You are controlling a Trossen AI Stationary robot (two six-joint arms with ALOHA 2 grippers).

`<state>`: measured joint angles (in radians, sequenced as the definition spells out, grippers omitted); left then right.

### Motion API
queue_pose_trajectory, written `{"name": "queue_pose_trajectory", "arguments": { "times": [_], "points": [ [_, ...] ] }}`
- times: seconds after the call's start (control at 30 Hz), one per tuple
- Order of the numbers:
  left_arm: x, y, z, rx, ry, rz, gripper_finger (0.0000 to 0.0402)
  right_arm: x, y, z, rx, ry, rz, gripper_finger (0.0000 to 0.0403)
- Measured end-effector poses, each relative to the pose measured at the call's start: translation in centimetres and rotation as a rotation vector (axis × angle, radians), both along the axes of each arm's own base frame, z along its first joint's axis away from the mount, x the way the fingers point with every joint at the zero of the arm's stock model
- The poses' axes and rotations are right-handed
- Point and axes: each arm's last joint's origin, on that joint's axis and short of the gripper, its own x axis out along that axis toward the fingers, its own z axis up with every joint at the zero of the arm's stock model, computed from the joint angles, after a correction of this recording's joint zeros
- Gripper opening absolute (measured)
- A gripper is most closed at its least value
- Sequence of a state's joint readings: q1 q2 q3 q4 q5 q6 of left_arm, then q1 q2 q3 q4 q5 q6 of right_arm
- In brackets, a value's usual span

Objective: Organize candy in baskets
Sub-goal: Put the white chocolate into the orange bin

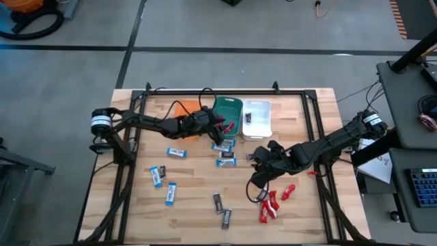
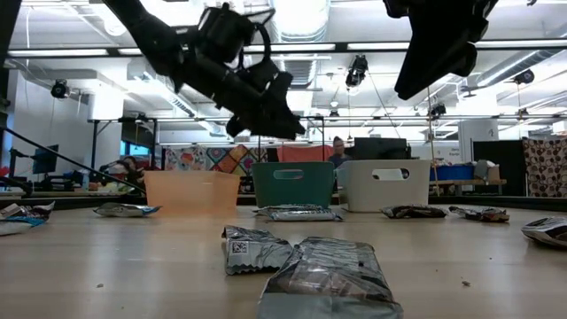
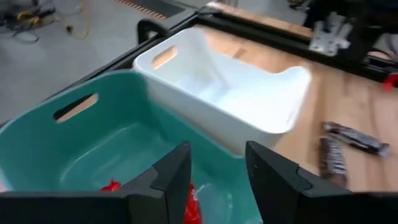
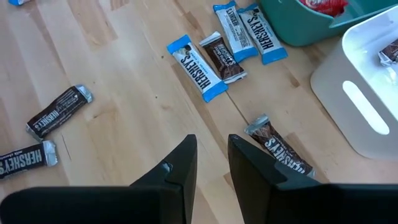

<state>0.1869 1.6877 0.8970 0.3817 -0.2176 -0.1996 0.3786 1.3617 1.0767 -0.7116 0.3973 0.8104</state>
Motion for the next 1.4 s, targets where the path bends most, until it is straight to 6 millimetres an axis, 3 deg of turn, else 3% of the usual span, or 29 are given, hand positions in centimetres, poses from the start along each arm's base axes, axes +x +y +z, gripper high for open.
{"name": "queue_pose_trajectory", "arguments": {
  "times": [0.33, 0.57, 0.83, 1.1, 1.4],
  "points": [
    [-1.3, -4.7, 3.3, 0.145, 0.005, -0.189, 0.0131, 0.7, 0.3, -0.1, -0.022, -0.034, 0.059, 0.0086],
    [-4.3, -9.3, 4.4, 0.197, -0.022, -0.351, 0.0131, 2.2, 0.9, -1.8, -0.066, -0.015, 0.124, 0.0086],
    [-8.3, -13.0, 3.9, 0.189, -0.052, -0.499, 0.0131, 3.8, 1.1, -3.7, -0.056, -0.005, 0.161, 0.0086],
    [-11.4, -14.6, 2.3, 0.142, -0.043, -0.577, 0.0131, 5.6, 0.3, -5.4, -0.07, 0.012, 0.263, 0.0086],
    [-12.9, -14.3, 1.2, 0.051, -0.045, -0.538, 0.0131, 7.1, -1.4, -7.0, -0.109, 0.036, 0.28, 0.0086]
  ]
}}
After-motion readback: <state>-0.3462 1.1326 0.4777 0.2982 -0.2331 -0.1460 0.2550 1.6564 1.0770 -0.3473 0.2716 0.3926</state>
